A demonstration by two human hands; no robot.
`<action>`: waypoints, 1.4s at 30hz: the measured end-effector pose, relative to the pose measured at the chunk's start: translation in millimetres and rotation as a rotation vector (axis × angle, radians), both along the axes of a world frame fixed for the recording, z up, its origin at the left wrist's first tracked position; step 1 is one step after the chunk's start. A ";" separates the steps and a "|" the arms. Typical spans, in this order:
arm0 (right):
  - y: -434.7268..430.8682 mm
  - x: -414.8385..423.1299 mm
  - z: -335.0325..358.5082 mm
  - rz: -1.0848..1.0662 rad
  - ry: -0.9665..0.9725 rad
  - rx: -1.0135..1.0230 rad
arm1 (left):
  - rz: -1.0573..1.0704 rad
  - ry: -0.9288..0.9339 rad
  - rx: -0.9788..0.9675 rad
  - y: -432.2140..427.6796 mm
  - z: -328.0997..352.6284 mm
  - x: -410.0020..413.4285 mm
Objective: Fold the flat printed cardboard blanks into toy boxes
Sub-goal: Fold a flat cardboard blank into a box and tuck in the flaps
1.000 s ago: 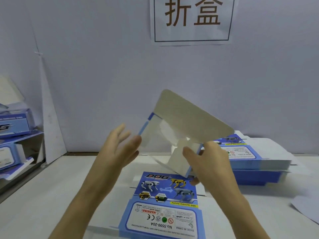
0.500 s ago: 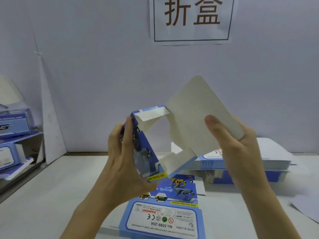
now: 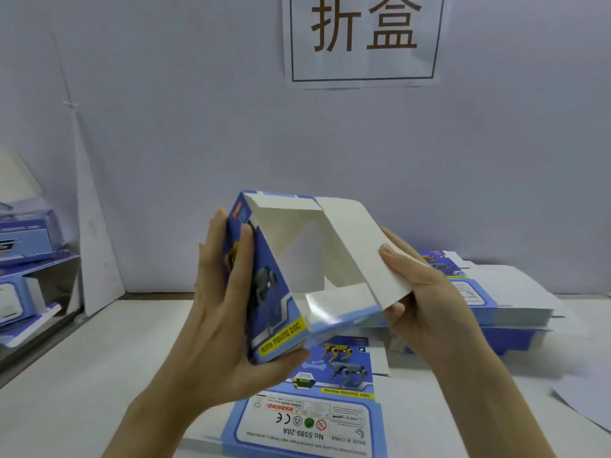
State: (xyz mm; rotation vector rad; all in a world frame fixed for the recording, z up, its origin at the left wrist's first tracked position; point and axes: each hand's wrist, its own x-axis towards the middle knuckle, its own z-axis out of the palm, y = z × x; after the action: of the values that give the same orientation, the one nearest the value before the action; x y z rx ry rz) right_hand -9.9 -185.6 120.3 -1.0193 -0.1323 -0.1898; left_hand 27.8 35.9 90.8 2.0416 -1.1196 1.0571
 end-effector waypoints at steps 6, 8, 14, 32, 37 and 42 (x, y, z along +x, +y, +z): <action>1.4 -4.4 1.8 -0.166 -0.156 -0.105 | -0.019 -0.146 0.033 6.2 14.9 -7.9; 2.6 -6.1 1.7 -0.269 -0.215 -0.132 | 0.033 -0.174 0.089 8.2 16.7 -9.6; 10.2 -3.4 -3.3 -0.690 -0.462 -0.396 | 0.050 -0.237 0.066 3.3 16.9 -13.4; 15.5 -3.6 -1.5 -0.435 -0.395 -0.140 | -0.139 0.020 -0.031 -3.5 -4.5 6.0; 13.9 -7.8 3.9 -0.255 -0.310 -0.006 | -0.189 -0.028 -0.088 -1.0 -1.3 8.7; 10.5 -8.2 6.5 -0.184 -0.302 0.009 | -0.136 -0.081 -0.110 1.7 5.3 4.3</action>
State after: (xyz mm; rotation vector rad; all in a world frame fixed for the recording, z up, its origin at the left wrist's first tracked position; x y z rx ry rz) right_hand -18.1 -175.0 126.9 -0.9887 -0.3123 -0.5119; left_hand 32.1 37.6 96.1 1.8255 -1.1954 1.1158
